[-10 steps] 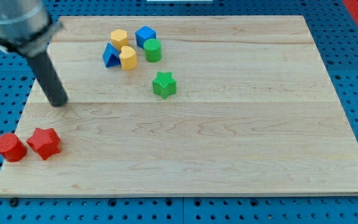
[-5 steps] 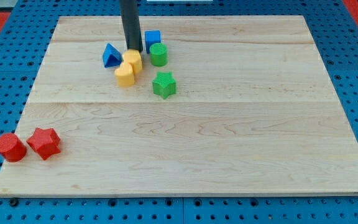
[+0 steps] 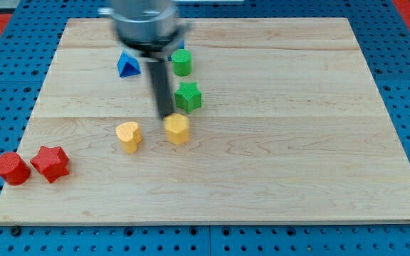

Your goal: Move the yellow hexagon to the bottom right of the board

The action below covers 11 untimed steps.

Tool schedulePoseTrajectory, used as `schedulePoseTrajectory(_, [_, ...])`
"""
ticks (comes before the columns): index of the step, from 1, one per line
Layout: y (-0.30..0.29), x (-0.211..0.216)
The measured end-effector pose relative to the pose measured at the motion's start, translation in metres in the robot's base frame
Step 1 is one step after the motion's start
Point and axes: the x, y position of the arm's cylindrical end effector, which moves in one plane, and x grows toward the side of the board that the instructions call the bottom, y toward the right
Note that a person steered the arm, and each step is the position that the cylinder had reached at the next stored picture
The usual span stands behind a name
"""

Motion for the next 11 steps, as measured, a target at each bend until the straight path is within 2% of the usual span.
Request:
schedulePoseTrajectory(1, [0.010,0.011])
schedulePoseTrajectory(3, [-0.044,0.033])
schedulePoseTrajectory(4, [-0.036,0.048])
schedulePoseTrajectory(5, [0.033,0.058])
schedulePoseTrajectory(8, [-0.059,0.060])
schedulePoseTrajectory(9, [0.021,0.083])
schedulePoseTrajectory(10, [0.081,0.084])
schedulePoseTrajectory(11, [-0.006,0.084])
